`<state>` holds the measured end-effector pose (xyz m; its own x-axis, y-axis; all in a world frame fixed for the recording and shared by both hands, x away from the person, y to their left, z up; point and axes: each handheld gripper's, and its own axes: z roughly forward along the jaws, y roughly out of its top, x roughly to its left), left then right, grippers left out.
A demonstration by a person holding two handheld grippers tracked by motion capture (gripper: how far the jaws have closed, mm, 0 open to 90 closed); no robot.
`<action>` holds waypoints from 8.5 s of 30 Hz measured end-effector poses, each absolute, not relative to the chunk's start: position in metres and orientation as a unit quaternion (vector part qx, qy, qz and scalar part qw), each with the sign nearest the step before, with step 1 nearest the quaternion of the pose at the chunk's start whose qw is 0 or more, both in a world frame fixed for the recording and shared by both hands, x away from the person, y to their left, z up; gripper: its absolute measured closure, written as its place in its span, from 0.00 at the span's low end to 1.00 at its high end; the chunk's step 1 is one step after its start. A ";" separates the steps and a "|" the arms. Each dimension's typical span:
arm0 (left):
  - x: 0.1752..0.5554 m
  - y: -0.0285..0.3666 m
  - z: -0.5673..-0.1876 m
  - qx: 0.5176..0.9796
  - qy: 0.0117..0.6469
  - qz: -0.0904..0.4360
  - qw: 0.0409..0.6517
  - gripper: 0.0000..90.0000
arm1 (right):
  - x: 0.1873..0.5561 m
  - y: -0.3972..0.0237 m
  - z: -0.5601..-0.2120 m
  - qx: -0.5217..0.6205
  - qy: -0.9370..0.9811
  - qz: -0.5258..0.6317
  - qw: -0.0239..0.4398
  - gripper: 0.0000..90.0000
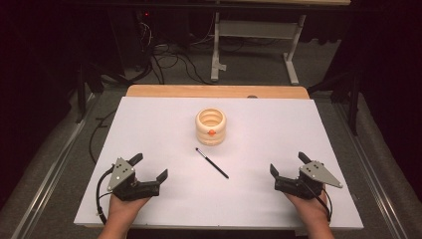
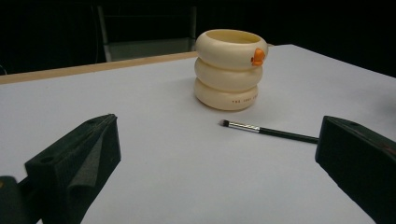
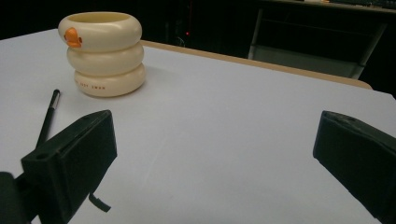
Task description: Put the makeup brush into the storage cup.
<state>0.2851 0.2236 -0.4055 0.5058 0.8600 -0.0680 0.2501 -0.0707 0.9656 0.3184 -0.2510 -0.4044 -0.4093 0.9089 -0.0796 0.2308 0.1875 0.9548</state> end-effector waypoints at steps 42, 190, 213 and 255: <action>0.285 0.221 -0.407 0.677 0.398 0.272 0.556 0.01 | 0.316 -0.250 -0.402 0.404 0.684 0.495 0.351 0.01; 0.286 0.224 -0.404 0.675 0.400 0.259 0.563 0.01 | 0.349 -0.235 -0.397 0.478 0.836 0.207 0.173 0.17; 0.285 0.224 -0.404 0.672 0.400 0.258 0.567 0.01 | 0.356 -0.221 -0.389 0.446 0.877 0.129 0.127 0.08; 0.285 0.227 -0.404 0.670 0.405 0.258 0.567 0.00 | 0.379 -0.161 -0.376 0.376 0.921 0.047 0.089 0.02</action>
<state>0.2848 0.2268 -0.4043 0.5393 0.8344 -0.1139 0.2499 -0.0294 0.9678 0.3790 -0.1605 -0.3758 -0.7019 0.7006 -0.1284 0.6837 0.7133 0.1544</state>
